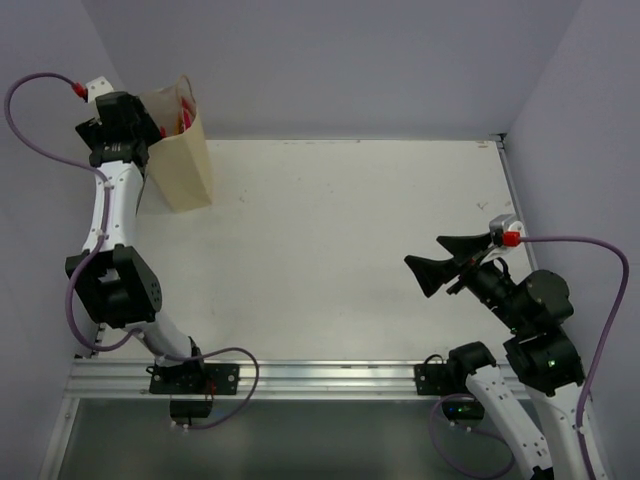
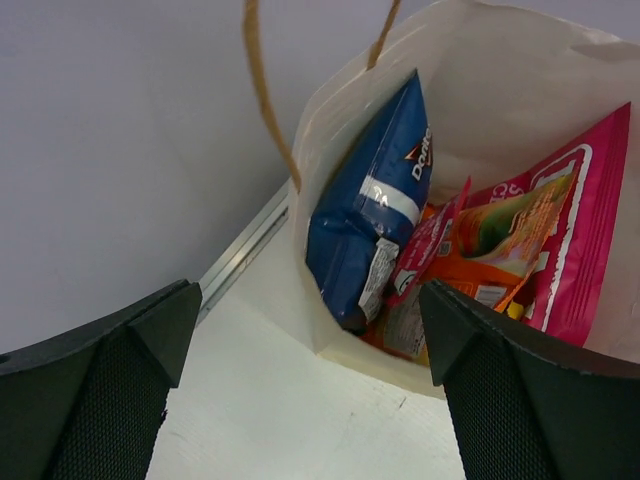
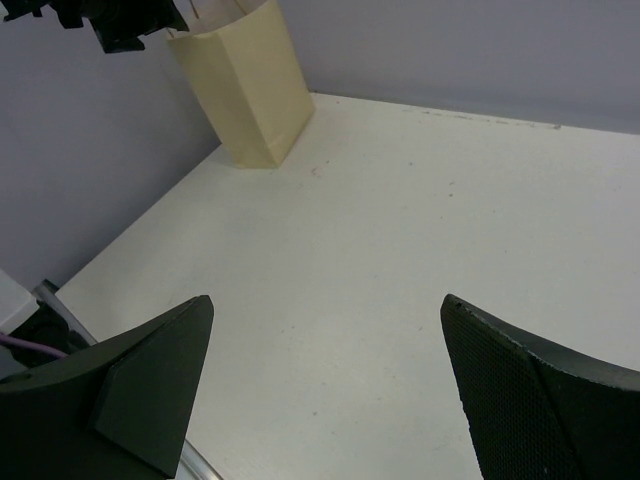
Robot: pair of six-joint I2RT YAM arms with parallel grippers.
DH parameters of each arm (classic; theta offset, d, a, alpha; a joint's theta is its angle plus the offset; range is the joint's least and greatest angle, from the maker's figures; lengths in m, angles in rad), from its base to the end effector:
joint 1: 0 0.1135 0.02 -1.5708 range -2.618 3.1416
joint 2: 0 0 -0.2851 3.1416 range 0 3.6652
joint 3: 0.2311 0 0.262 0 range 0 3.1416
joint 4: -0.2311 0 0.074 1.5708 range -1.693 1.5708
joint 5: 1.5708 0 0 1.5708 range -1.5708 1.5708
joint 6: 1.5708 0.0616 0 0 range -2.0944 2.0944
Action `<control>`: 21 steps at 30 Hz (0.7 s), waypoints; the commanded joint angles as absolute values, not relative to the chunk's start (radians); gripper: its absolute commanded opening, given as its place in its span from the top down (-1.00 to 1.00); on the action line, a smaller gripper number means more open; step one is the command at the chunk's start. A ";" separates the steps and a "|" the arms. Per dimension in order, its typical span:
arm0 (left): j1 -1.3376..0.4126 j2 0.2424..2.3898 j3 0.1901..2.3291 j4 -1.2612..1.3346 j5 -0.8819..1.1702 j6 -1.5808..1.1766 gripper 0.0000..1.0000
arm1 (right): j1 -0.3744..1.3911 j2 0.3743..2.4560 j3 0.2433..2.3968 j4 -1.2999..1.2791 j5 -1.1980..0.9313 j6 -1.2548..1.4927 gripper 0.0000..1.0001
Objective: Take the snacks out of the paper bag
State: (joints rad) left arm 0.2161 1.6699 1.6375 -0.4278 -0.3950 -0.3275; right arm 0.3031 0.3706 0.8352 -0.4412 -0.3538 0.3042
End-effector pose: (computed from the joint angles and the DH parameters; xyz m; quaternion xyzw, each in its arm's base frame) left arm 0.4074 0.1137 0.3908 -0.3233 0.7749 0.1377 0.5254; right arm 0.0768 0.0464 0.3878 -0.1255 0.6879 0.3279 0.6352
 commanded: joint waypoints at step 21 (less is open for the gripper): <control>0.245 1.957 1.965 -0.411 -0.348 -0.218 -0.20 | 0.316 0.393 0.785 -0.391 -0.314 0.284 -0.98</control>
